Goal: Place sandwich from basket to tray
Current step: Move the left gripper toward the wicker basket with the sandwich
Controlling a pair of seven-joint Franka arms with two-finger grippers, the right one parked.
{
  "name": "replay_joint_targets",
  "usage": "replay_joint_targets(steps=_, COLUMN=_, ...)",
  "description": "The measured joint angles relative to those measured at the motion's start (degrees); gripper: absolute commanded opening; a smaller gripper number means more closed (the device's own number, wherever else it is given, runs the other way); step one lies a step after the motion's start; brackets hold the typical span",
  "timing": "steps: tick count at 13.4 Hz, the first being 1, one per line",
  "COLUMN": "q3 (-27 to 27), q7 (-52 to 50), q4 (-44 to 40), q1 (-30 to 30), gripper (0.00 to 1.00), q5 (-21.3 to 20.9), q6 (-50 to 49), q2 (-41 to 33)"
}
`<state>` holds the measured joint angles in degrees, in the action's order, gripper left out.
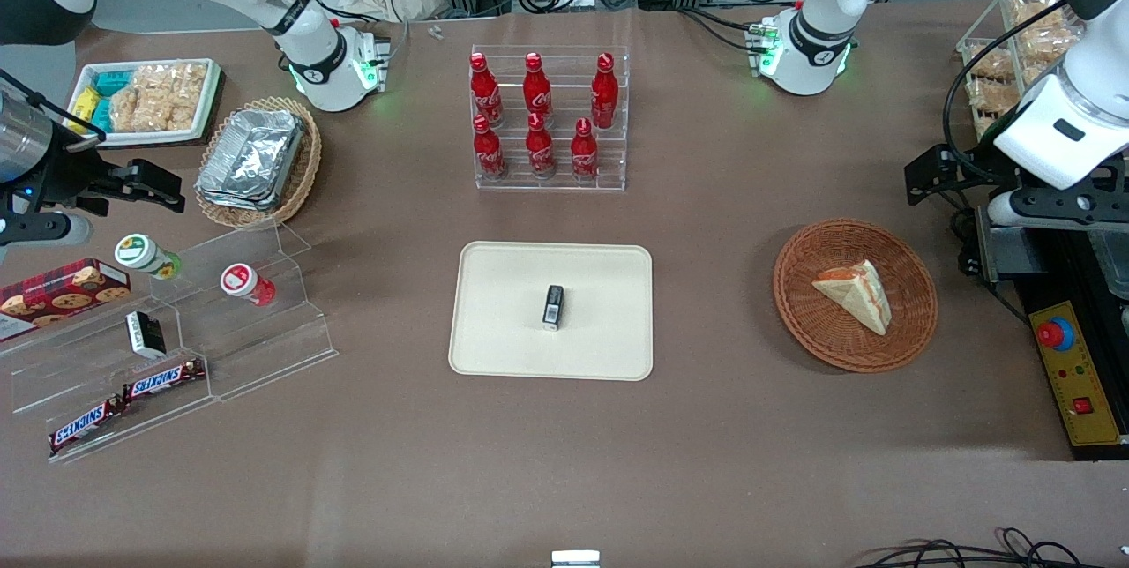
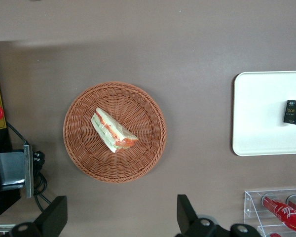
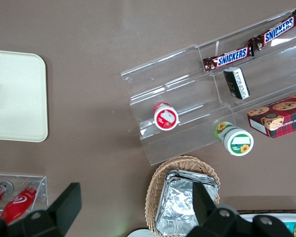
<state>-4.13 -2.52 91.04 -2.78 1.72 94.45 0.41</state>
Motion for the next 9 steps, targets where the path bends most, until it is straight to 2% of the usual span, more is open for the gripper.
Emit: replay_joint_targets(steps=9, q3=0.3, q7=-0.1, q4=0.0, q1=0.1, gripper=1.0, q5=0.0, q6=0.0, q2=0.5)
